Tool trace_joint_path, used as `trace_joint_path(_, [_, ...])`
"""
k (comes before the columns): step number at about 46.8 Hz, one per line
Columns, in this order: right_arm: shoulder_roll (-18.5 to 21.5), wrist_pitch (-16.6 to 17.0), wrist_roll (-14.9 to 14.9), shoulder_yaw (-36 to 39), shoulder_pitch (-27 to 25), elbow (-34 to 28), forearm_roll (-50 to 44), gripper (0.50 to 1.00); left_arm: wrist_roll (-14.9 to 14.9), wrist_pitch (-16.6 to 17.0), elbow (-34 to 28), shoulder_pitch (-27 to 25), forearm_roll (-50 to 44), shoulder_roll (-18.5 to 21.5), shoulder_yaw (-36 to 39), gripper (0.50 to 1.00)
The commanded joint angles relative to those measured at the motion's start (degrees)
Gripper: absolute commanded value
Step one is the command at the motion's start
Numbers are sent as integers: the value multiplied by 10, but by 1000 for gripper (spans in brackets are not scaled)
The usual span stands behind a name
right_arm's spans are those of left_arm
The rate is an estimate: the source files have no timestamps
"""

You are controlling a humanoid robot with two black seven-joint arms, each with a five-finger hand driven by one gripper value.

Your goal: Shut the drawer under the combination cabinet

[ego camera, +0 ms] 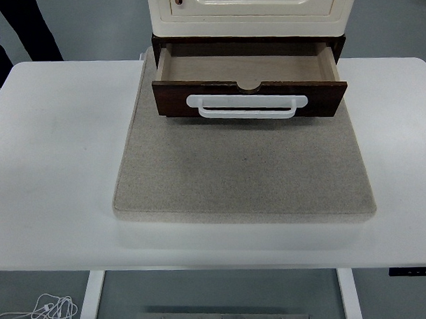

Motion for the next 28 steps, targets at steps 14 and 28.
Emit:
trace_joint_path(14, [0, 0, 0, 0, 0, 0, 0, 928, 0, -29, -130, -121, 149, 57, 97, 1000])
trace_joint_path(28, [0, 0, 0, 0, 0, 0, 0, 928, 10, -37, -237, -227, 241, 52, 212, 1000])
